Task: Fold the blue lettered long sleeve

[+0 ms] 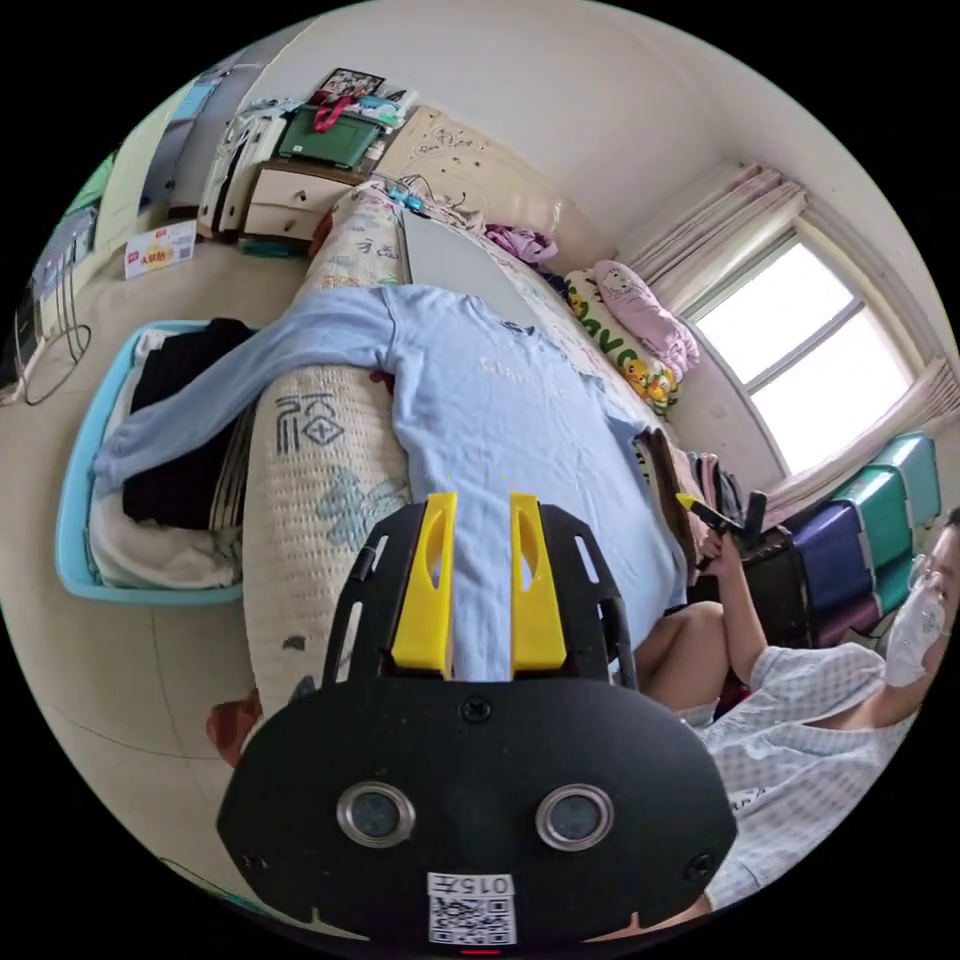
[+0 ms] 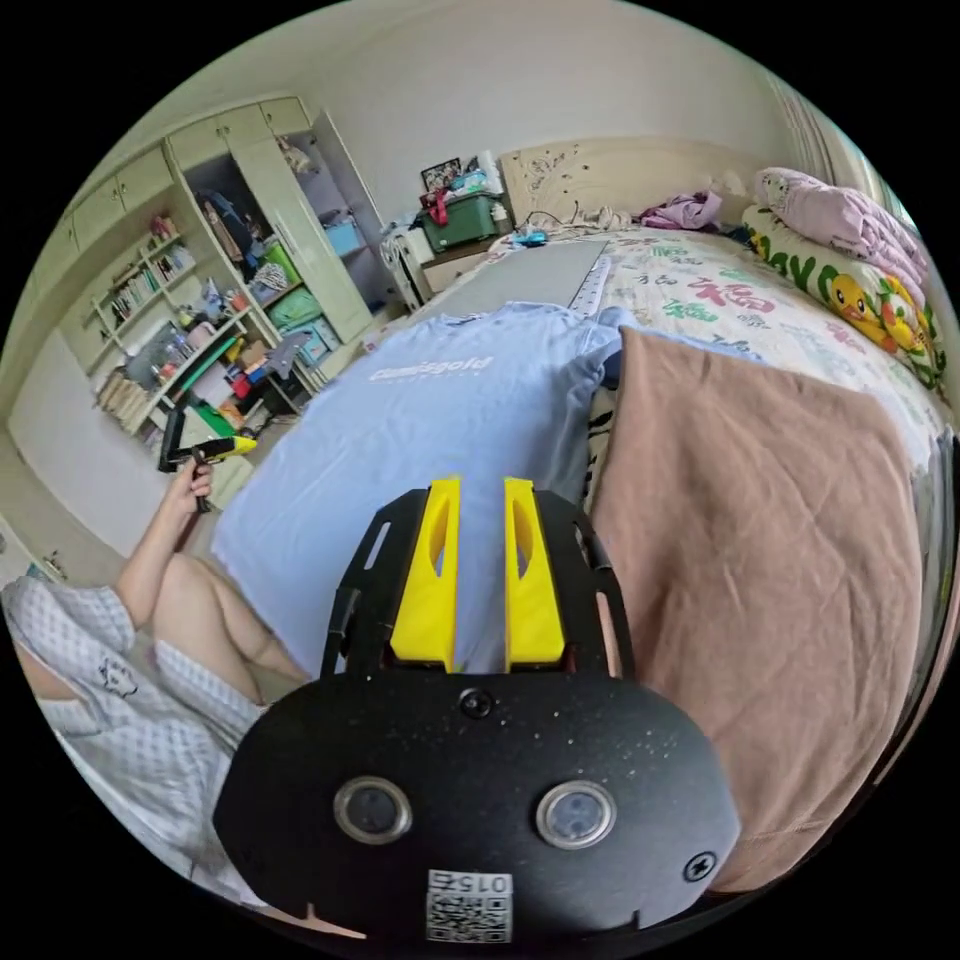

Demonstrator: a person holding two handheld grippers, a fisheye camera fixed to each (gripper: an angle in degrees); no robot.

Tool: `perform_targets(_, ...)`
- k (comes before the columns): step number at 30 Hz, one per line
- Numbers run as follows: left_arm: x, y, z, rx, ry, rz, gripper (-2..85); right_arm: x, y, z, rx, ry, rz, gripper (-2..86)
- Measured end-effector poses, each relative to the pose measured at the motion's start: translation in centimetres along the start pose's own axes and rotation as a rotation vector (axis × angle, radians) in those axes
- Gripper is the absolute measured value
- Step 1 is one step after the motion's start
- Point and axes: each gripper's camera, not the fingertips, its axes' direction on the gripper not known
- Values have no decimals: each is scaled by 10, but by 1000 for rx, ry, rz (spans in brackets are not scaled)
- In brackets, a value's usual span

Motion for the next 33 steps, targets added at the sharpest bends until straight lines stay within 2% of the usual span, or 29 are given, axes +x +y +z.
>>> perform_targets(3, -23, 33, -28, -6, 92, -41, 83, 0, 22, -8, -69, 37, 13, 79)
perform_targets(8, -48, 54, -44, -114, 153, -109, 89, -36, 70, 7, -218, 249, 16, 84)
perform_targets(13, -25, 80, -36, -260, 21, -27, 107, -56, 68, 8, -245, 288, 38, 92)
perform_targets(15, -27, 93, -42, -176, 13, -34, 97, -56, 67, 14, -265, 282, 39, 92)
perform_targets(17, -34, 97, -44, -165, 70, -59, 74, -59, 68, 22, -278, 277, 38, 89)
perform_targets(19, -37, 99, -41, -175, 216, -41, 42, -65, 70, 29, -287, 297, 32, 82)
perform_targets(20, -38, 100, -40, -182, 214, -41, 33, -70, 72, 34, -288, 321, 16, 65)
perform_targets(22, -34, 100, -36, -229, 69, -26, 8, -76, 75, 45, -321, 340, -6, 31)
perform_targets(27, -37, 109, -53, -172, 19, -50, -4, -73, 81, 52, -332, 379, -12, -3)
perform_targets(31, -32, 118, -60, -182, -107, -44, -8, -82, 81, 60, -398, 464, -90, -5)
perform_targets(33, -36, 123, -66, -197, -314, -83, -8, -89, 80, 73, -443, 527, -142, -4)
